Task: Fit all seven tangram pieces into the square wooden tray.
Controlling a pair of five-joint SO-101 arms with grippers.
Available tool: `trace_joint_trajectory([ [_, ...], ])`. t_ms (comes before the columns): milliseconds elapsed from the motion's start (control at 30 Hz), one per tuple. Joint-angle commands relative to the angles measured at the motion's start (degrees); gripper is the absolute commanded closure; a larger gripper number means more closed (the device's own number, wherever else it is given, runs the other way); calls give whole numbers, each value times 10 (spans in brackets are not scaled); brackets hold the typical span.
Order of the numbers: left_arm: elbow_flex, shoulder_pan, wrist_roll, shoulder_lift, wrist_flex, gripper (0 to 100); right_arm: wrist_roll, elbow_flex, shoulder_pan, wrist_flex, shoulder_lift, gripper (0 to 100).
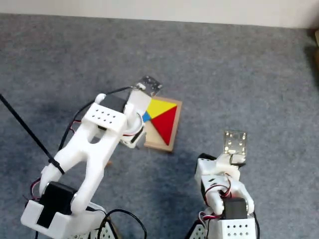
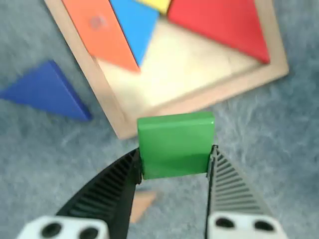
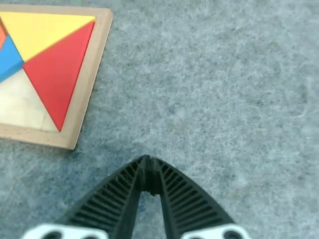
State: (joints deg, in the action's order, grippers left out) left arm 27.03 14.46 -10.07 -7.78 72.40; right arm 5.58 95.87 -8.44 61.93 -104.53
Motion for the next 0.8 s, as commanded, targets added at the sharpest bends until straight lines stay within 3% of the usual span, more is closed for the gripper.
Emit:
trace_joint_trajectory([
  [0, -23, 28, -59, -22, -30, 887, 4, 80, 8, 0, -7, 994],
  [200, -50, 47, -67, -11, -31, 886, 4, 80, 8, 0, -7, 994],
  [367, -144, 43, -65, 99, -25, 854, 4, 80, 8, 0, -7, 994],
  [600, -310, 30, -62, 230, 70, 851, 4, 80, 8, 0, -7, 994],
  [767, -396, 18, 18, 240, 80, 848, 4, 80, 8, 0, -7, 994],
])
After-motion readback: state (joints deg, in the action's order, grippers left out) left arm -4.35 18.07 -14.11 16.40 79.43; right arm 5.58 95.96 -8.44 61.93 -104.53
